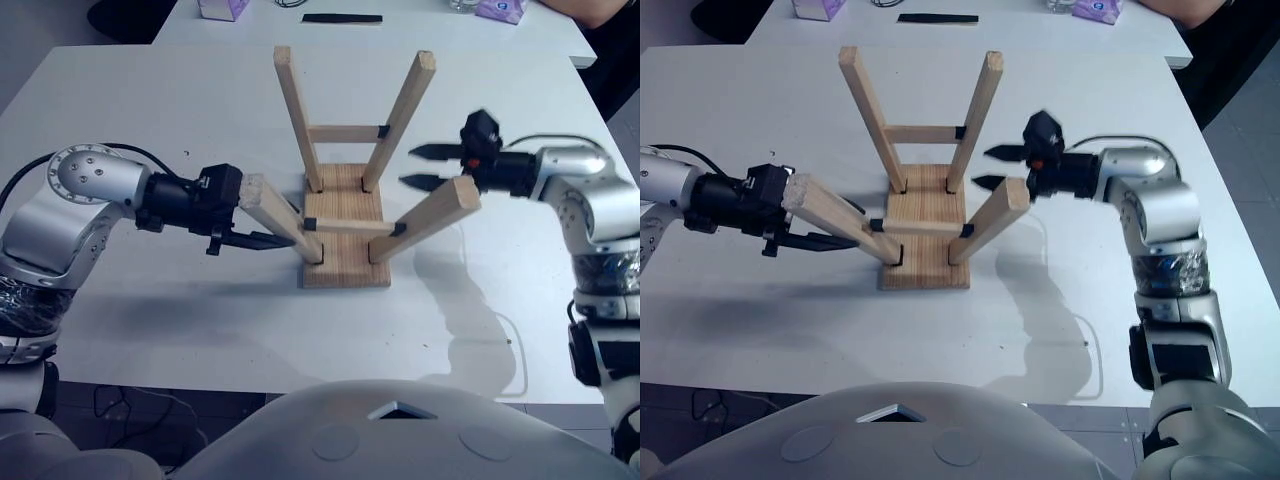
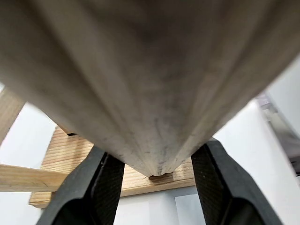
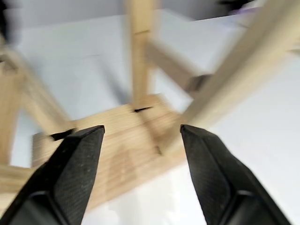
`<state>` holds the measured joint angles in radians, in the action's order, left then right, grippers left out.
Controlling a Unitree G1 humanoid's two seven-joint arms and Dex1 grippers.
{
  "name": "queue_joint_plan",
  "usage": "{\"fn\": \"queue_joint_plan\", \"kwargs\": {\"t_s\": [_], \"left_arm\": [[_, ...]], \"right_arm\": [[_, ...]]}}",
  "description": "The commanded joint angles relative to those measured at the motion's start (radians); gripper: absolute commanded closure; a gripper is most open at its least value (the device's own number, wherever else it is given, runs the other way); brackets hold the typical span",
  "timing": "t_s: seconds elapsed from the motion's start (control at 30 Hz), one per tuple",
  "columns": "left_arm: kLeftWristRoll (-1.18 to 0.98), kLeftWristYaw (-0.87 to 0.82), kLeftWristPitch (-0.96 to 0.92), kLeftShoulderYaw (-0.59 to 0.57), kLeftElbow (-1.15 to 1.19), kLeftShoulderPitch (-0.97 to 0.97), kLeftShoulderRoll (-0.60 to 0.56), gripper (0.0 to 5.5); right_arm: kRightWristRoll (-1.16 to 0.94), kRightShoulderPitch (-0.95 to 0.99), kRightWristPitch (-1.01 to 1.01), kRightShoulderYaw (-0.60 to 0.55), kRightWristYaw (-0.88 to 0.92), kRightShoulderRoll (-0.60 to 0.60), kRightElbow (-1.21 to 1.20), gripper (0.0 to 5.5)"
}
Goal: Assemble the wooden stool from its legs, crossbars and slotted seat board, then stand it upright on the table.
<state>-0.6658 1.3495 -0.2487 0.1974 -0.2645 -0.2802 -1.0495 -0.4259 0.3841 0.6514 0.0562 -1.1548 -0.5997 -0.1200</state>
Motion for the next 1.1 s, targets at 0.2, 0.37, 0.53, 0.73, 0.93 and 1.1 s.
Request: {"fn": "queue_joint_plan", "kwargs": {"t_s": [0.2,0.37,0.53,0.73,0.93,1.1], "left_arm": [[0.156,-0.029,0.061,0.070,-0.033,0.242,0.030,3.45],[0.211,-0.082,0.115,0.066,0.012,0.238,0.047,3.45],[0.246,-0.090,0.123,0.092,0.001,0.225,0.043,3.46],[0.302,-0.111,0.112,0.126,-0.025,0.219,0.035,3.46],[0.335,-0.153,0.065,0.139,-0.037,0.207,0.035,3.46],[0.310,-0.282,-0.033,0.142,-0.062,0.185,0.074,3.46]], "right_arm": [[-0.005,-0.139,-0.034,0.114,0.045,0.049,-0.069,2.51],[0.112,-0.227,-0.181,0.229,0.043,0.035,-0.005,2.51],[0.249,-0.282,-0.358,0.325,0.040,0.009,0.104,2.51],[0.309,-0.279,-0.475,0.348,0.064,0.033,0.196,2.51],[0.156,-0.170,-0.393,0.159,0.108,0.008,0.034,2.51],[0.033,0.006,-0.292,-0.071,0.227,-0.019,-0.170,2.51]]}}
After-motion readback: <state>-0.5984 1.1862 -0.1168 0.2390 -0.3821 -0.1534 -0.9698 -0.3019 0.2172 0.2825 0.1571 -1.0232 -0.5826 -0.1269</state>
